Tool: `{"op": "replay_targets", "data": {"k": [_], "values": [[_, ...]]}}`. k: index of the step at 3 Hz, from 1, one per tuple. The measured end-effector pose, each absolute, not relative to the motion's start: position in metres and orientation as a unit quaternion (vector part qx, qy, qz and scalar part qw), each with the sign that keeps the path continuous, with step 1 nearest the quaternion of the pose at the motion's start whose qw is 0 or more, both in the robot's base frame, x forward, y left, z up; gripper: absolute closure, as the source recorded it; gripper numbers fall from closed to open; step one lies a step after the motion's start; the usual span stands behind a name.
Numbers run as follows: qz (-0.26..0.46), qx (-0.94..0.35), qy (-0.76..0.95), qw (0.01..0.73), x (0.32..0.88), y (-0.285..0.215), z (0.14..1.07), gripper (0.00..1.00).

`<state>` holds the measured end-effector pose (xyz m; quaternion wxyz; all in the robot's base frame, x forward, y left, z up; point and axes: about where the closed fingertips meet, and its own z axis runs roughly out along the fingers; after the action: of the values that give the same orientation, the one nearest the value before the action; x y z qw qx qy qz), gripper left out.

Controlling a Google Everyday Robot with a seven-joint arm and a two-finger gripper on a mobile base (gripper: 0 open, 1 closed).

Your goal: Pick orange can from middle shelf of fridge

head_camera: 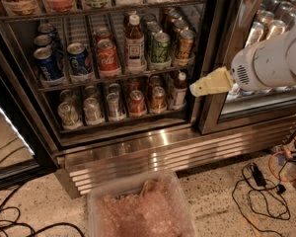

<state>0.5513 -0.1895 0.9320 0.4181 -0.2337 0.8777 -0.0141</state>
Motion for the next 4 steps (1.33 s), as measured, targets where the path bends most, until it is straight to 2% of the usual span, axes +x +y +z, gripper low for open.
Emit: {"op": "replay_targets", "data": {"k": [3, 4], "values": [[0.068, -0.133, 0.857, 0.493, 0.593, -0.16, 0.931, 0.0], [0.116, -0.12, 0.845, 0.509, 0.6, -0.142, 0.926, 0.0]]}}
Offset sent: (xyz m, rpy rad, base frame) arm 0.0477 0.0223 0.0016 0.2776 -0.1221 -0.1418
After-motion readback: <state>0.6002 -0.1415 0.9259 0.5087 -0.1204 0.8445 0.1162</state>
